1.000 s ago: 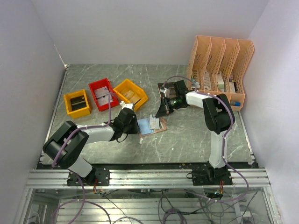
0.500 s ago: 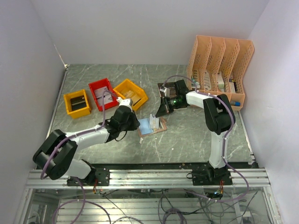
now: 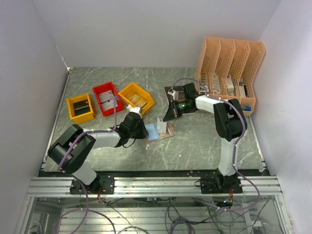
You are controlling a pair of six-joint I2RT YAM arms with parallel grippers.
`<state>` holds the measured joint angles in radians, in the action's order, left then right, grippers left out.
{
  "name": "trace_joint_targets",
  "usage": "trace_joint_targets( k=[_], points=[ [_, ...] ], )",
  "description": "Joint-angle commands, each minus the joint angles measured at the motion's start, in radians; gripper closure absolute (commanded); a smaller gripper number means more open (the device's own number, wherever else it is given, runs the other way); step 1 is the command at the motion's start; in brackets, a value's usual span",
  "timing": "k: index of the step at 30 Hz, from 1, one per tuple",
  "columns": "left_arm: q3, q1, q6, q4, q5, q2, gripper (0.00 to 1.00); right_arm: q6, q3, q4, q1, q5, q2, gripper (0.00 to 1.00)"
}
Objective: Put the credit cards into the card holder
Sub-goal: Insert the credit card into the card holder.
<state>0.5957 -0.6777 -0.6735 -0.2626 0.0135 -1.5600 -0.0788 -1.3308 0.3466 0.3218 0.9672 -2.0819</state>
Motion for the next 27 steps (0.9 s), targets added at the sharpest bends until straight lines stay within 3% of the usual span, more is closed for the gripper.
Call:
trace_joint_targets(
  k=[1,27],
  points=[
    [0.003,-0.004,0.000,-0.010,-0.014,-0.029,0.88,-0.025,0.032,-0.060,-0.004,-0.029,0.034,1.00],
    [-0.014,-0.005,0.013,0.014,-0.036,-0.004,0.91,0.047,-0.013,0.048,0.036,-0.038,-0.045,1.00]
  ],
)
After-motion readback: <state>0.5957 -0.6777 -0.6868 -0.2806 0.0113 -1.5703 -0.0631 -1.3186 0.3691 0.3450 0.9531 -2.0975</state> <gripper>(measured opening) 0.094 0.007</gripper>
